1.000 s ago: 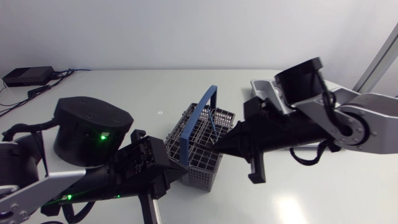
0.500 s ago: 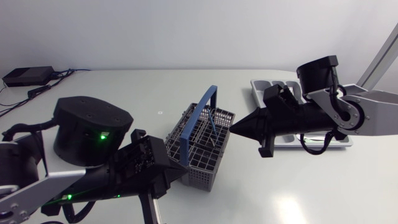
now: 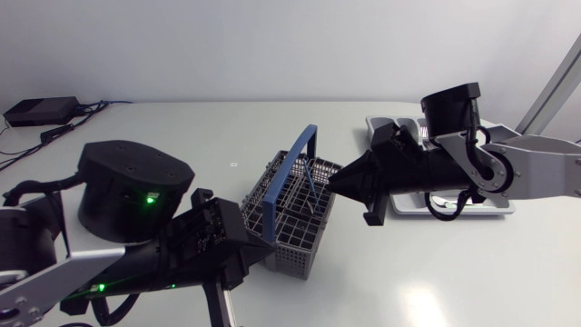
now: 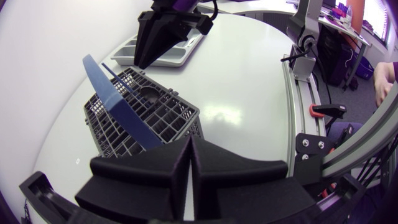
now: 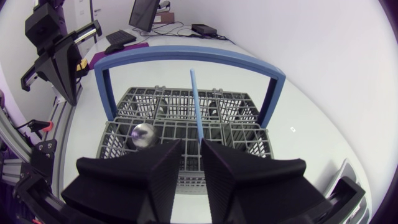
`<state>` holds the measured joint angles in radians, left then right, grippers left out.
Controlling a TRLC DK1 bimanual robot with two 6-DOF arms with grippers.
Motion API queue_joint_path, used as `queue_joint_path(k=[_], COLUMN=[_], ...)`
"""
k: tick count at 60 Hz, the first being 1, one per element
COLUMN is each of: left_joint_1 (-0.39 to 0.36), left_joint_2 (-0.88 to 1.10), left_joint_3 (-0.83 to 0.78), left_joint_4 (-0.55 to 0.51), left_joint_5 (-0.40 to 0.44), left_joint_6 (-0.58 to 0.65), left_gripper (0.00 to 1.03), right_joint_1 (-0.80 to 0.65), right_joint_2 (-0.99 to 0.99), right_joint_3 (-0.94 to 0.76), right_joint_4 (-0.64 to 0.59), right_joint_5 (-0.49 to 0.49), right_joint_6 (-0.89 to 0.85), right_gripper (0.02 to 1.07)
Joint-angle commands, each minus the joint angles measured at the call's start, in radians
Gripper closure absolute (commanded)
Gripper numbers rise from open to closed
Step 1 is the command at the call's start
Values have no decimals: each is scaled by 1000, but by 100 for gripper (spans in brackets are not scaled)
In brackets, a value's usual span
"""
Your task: Unload the cutlery basket into the drawer organizer.
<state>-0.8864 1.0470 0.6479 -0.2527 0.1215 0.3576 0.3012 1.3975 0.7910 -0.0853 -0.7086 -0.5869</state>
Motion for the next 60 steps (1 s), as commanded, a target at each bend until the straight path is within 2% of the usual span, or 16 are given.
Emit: queue_joint_path(k=[1,25,60], left_joint_1=[3,3,4], left_joint_2=[-1,-1,-1], left_joint_3=[6,2,2], left_joint_4=[6,7,4], left_joint_5=[-5,-5,-5], left_joint_6=[-23,-25,-25], left_gripper=[96,96,96], right_joint_1=[18,56,58], right_joint_2=[14,12,24], right_joint_3=[1,5,10], right_joint_4=[12,38,52], right_joint_5=[18,75,90], right_joint_6=[12,15,16], right_gripper=[74,72,72])
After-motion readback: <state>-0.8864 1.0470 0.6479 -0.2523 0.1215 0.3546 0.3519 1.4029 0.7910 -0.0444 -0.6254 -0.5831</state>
